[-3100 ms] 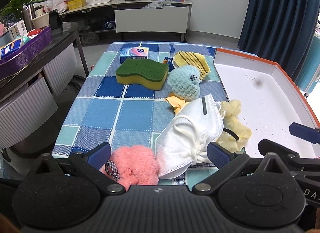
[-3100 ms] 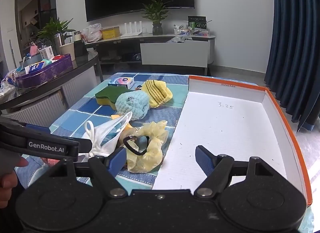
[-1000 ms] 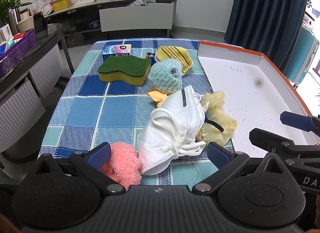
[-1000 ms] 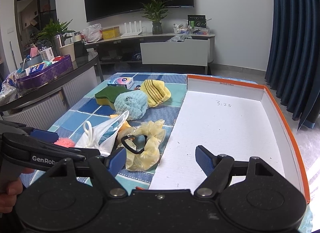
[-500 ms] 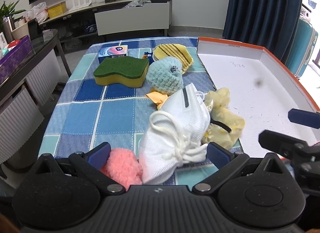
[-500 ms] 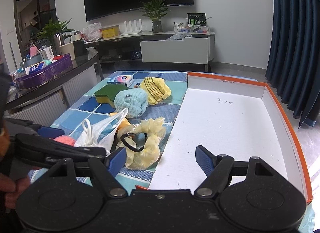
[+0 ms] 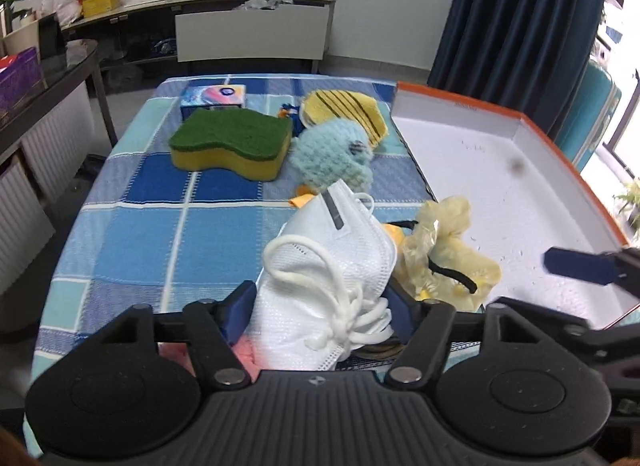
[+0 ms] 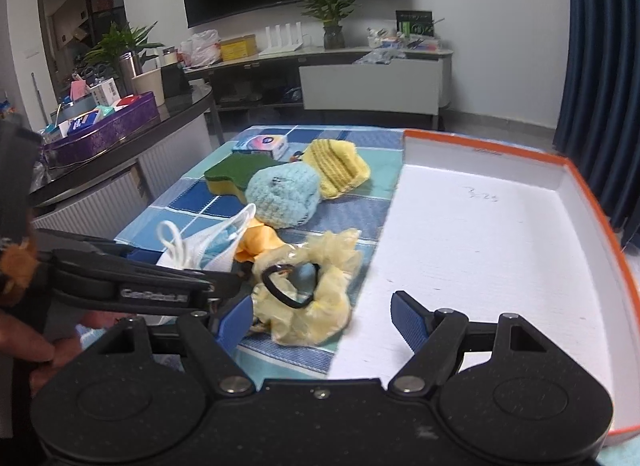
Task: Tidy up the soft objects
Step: 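Close left tool on the white mask while right tool grasps the yellow glove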
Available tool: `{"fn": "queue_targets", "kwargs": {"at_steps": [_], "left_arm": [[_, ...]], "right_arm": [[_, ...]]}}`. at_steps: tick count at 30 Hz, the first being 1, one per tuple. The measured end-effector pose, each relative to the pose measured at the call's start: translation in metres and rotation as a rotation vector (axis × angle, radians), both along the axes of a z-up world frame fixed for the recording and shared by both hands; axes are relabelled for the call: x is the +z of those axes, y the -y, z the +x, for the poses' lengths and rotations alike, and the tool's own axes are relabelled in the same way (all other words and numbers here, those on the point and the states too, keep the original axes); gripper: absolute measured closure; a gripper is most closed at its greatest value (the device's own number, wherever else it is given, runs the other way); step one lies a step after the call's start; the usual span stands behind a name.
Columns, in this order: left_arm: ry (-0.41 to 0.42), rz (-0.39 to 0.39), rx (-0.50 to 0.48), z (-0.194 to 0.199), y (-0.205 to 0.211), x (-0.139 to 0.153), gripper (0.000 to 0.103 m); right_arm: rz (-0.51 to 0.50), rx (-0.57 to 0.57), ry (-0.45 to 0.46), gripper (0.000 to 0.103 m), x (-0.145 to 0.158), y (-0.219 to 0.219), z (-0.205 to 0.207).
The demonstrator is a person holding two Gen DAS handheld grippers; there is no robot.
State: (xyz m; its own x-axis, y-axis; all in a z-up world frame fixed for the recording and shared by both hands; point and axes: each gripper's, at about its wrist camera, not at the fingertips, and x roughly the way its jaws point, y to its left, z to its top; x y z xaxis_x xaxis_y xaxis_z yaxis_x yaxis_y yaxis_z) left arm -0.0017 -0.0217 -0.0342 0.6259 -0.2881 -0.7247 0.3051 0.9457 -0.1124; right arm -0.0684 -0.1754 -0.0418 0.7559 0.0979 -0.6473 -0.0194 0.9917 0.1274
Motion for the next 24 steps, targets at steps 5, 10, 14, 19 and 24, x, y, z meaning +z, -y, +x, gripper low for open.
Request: {"fn": "queue_targets", "kwargs": {"at_steps": [5,10,14,19,24], "left_arm": [[0.037,-0.010,0.032,-0.005,-0.014,0.010,0.038],[0.050,-0.024,0.081,-0.006,-0.032,0.016,0.038],[0.058,-0.027,0.099,-0.006,-0.037,0.017,0.038],[0.063,-0.035,0.100,-0.007,-0.038,0.018,0.038],[0.067,-0.039,0.097,-0.010,-0.037,0.019,0.038]], "right_arm": [[0.007,0.049,-0.040,0.014,-0.006,-0.012,0.021],[-0.012,0.032,-0.055,0.015,-0.014,-0.022,0.041],[-0.005,0.018,-0.071,0.028,-0.020,-0.023,0.056],[-0.035,0.016,-0.046,0.076,-0.016,-0.021,0.052],[-0.011,-0.003,0.003,0.086,0.002,-0.004,0.040]]}}
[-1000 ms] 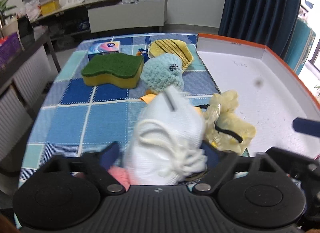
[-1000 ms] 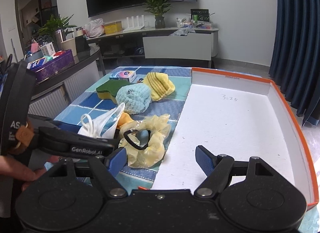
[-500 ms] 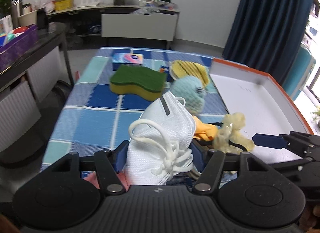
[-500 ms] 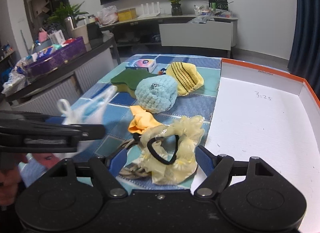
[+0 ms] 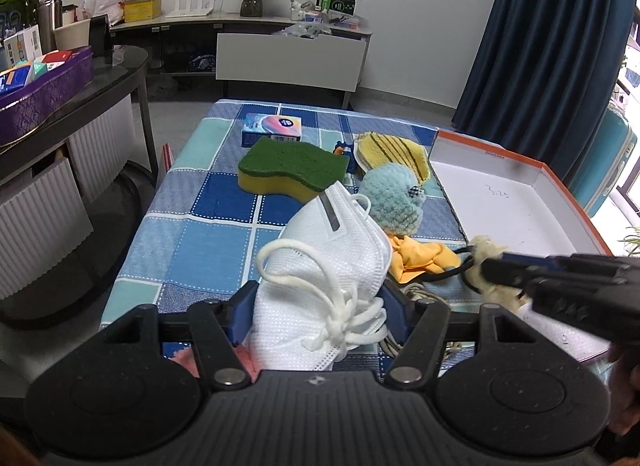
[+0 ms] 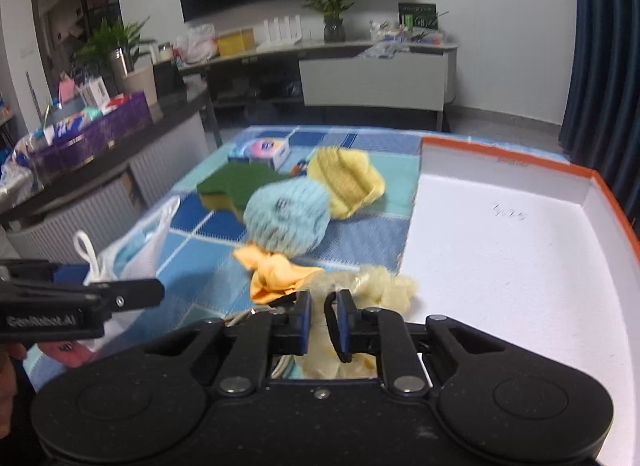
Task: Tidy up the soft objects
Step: 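Close left tool on the white mask while right tool grasps the yellow glove, then lift and carry the mask with left tool while right tool carries the glove to the box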
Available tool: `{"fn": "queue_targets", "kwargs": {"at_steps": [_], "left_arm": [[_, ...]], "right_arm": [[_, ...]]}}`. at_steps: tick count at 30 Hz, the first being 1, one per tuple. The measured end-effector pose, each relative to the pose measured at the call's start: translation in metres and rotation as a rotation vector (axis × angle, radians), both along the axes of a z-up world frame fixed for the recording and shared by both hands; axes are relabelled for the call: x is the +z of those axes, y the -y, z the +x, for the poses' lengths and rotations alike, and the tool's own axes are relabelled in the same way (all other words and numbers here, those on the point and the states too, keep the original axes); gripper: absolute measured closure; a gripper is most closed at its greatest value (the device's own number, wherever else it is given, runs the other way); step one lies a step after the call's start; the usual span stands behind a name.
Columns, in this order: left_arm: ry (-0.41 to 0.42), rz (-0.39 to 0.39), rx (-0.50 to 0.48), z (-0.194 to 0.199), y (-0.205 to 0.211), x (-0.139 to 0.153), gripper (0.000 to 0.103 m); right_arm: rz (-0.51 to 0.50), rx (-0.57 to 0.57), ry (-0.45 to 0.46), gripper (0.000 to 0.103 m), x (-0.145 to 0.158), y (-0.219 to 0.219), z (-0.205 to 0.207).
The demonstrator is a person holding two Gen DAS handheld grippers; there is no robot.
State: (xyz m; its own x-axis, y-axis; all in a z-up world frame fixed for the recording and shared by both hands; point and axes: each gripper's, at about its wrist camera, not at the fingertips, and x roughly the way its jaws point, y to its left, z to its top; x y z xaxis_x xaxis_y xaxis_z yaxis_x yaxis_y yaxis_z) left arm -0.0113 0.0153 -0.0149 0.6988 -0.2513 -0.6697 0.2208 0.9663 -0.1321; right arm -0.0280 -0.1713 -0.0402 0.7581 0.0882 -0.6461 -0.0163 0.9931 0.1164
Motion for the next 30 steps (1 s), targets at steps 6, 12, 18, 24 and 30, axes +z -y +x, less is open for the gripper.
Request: {"fn": "queue_targets", "kwargs": {"at_steps": [6,12,18,24,30], "left_arm": [[0.008,-0.002,0.008,-0.002,0.000,0.003,0.038],[0.022,0.001,0.001,-0.006,0.002,0.009,0.038],[0.032,0.006,-0.011,-0.009,0.008,0.013,0.038],[0.031,0.009,-0.025,-0.012,0.011,0.013,0.038],[0.031,0.013,-0.025,-0.011,0.011,0.014,0.038]], "right_arm": [[0.012,0.001,0.065,0.091,0.025,0.018,-0.016],[0.038,-0.042,0.106,0.091,0.041,0.039,-0.027],[0.091,-0.024,0.071,0.085,0.040,0.048,-0.029],[0.043,0.017,-0.062,0.019,-0.001,0.027,-0.024],[-0.013,0.038,-0.074,0.075,-0.010,0.020,-0.020]]}}
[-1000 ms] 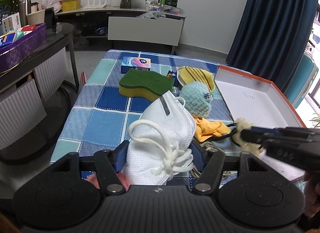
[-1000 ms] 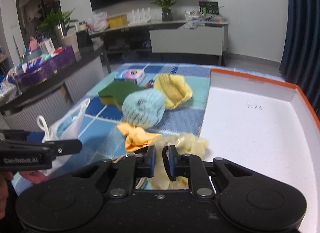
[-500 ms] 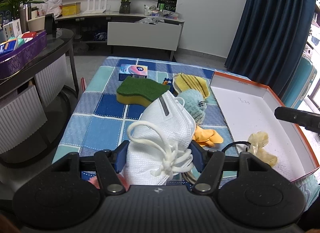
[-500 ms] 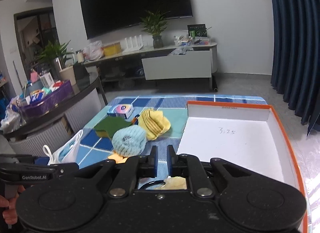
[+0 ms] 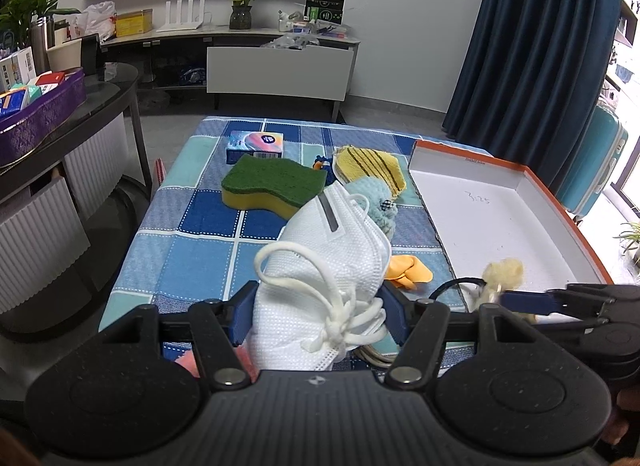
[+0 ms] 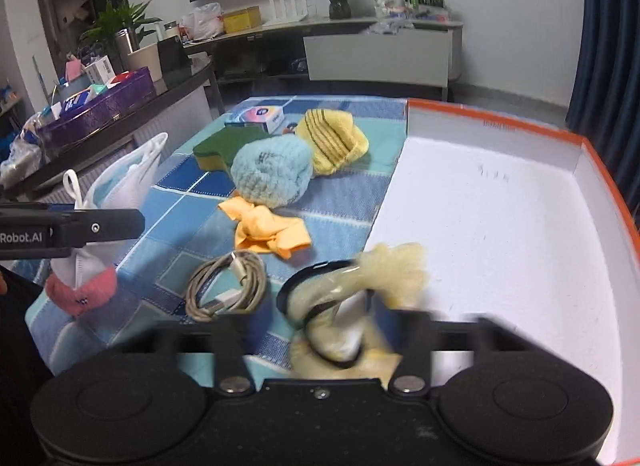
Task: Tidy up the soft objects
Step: 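Lift and carry the mask with left tool while right tool carries the glove to the box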
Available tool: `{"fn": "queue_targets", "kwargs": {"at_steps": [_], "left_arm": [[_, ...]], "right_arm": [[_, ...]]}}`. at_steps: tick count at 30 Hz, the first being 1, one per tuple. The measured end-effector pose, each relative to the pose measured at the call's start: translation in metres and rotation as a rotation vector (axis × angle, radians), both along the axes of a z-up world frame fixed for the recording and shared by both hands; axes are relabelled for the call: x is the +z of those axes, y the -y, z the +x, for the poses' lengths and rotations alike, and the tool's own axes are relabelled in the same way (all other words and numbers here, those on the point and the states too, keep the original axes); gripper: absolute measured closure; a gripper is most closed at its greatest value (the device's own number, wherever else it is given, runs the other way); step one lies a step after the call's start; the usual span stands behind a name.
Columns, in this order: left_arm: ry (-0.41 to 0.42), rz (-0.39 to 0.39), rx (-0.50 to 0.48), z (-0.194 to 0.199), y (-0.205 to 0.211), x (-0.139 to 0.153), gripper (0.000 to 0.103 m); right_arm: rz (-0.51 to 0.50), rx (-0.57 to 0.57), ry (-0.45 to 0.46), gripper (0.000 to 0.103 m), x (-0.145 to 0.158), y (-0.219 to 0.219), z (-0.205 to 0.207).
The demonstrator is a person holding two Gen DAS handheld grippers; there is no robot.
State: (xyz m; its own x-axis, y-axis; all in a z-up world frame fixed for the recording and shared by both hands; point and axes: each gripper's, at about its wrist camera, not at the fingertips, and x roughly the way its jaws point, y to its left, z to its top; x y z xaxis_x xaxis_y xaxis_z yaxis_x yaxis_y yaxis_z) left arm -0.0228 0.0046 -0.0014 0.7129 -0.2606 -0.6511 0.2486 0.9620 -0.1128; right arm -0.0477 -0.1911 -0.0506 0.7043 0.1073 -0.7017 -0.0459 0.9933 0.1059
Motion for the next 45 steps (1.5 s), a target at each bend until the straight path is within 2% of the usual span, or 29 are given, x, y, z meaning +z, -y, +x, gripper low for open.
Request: {"fn": "queue_targets", "kwargs": {"at_steps": [1,2,8,15,22,34,45], "left_arm": [[0.000,0.000,-0.002,0.001,0.000,0.000,0.038],[0.001,0.000,-0.002,0.001,0.001,0.000,0.038],[0.017,0.000,-0.013,-0.001,0.006,0.006,0.038],[0.043,0.001,-0.030,-0.004,0.012,0.016,0.038],[0.069,0.010,-0.066,-0.006,0.027,0.026,0.038],[0.090,0.009,-0.140,-0.008,0.053,0.034,0.038],[0.101,0.010,-0.200,-0.003,0.081,0.038,0.038]], "right_arm": [[-0.012,0.001,0.009,0.077,0.003,0.001,-0.001],[-0.014,0.004,0.027,0.090,0.007,0.002,-0.003],[0.002,-0.033,0.130,0.094,0.039,0.019,-0.010],[0.004,-0.072,0.222,0.095,0.070,0.036,-0.019],[-0.041,-0.109,0.287,0.095,0.090,0.045,-0.027],[-0.054,-0.170,0.330,0.095,0.105,0.065,-0.037],[-0.057,-0.217,0.334,0.095,0.107,0.082,-0.043]]}}
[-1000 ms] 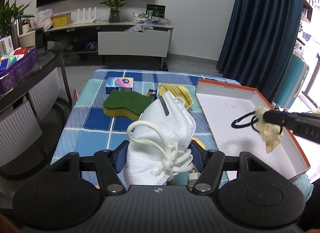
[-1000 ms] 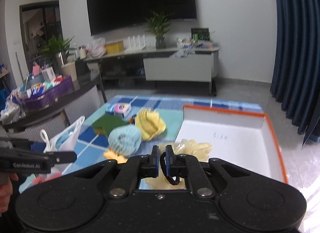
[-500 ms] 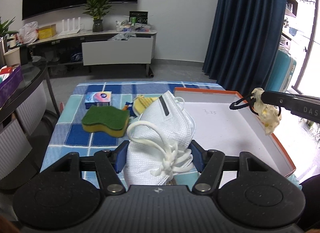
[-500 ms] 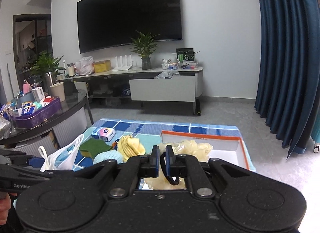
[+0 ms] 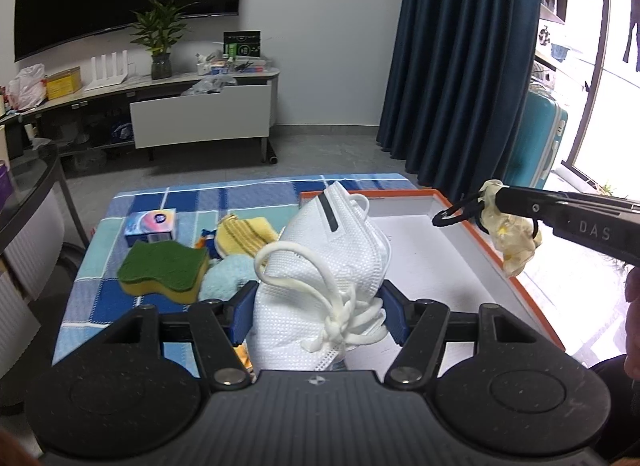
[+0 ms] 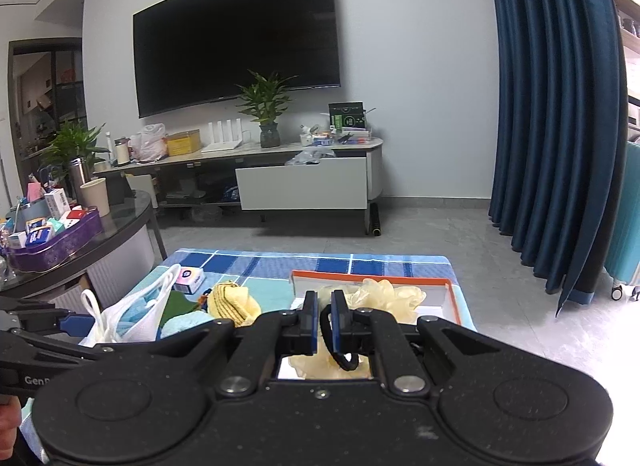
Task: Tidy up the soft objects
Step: 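Lift and carry the mask with left tool while right tool carries the glove to the box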
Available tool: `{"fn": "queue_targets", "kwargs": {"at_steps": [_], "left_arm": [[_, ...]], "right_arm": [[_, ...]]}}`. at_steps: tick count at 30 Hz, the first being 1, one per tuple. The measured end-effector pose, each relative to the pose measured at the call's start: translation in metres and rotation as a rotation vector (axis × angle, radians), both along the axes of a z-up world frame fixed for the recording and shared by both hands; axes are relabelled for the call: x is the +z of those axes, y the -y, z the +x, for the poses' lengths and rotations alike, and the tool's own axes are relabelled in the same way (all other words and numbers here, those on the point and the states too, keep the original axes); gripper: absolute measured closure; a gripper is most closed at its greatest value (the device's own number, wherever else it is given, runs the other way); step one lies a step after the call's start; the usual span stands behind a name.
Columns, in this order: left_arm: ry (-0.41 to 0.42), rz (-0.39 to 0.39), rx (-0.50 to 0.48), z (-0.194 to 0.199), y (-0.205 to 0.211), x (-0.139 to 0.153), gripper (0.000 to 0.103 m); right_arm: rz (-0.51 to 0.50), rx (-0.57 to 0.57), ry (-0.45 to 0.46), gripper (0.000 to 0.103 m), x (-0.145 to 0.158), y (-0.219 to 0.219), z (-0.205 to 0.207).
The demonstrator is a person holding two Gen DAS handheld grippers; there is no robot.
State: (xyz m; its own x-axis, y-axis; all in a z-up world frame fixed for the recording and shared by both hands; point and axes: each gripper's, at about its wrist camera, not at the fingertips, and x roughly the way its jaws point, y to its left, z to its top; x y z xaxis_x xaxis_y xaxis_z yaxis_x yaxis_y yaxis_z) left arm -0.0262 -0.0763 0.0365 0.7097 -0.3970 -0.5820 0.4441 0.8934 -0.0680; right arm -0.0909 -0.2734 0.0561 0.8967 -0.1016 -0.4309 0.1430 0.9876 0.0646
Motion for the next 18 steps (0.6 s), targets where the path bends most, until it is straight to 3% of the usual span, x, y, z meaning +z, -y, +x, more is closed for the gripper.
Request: {"fn": "queue_targets", "kwargs": {"at_steps": [18], "left_arm": [[-0.019,0.001,-0.068,0.010,0.034,-0.004,0.038]], "right_arm": [[0.017,-0.080,-0.004,0.095,-0.006,0.033,-0.001]]}}
